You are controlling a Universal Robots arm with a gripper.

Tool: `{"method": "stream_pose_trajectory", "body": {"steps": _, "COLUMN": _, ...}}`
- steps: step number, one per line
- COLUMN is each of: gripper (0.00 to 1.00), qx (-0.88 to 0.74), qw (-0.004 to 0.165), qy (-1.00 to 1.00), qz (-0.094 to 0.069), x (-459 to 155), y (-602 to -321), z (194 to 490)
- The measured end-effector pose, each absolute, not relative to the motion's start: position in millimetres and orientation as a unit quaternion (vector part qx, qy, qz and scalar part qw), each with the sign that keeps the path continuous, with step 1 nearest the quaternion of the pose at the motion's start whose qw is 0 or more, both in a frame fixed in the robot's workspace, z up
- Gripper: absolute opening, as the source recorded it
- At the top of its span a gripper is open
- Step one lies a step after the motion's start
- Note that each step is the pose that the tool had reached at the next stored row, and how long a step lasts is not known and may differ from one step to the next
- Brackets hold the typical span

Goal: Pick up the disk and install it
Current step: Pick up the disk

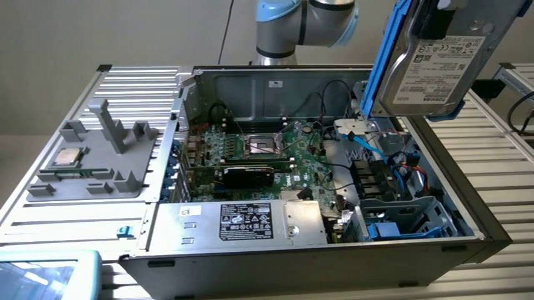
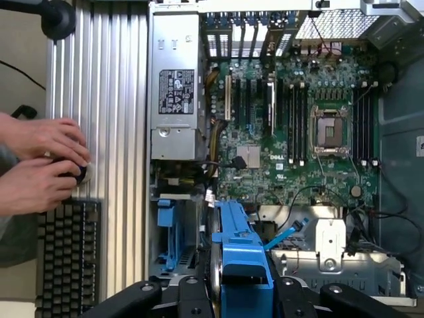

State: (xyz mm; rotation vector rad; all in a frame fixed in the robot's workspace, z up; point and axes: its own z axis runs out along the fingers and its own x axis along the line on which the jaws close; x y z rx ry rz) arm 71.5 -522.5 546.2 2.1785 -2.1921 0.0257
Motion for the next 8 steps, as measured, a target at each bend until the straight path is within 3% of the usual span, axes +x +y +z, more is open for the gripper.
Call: {"method": "stream_pose_trajectory", "body": {"steps": 8, "gripper": 0.37, "qx": 0.704, "qw": 0.026, "qy": -0.71, "qz": 0.008, "x": 84.1, "y": -529.2, "z": 545.6}}
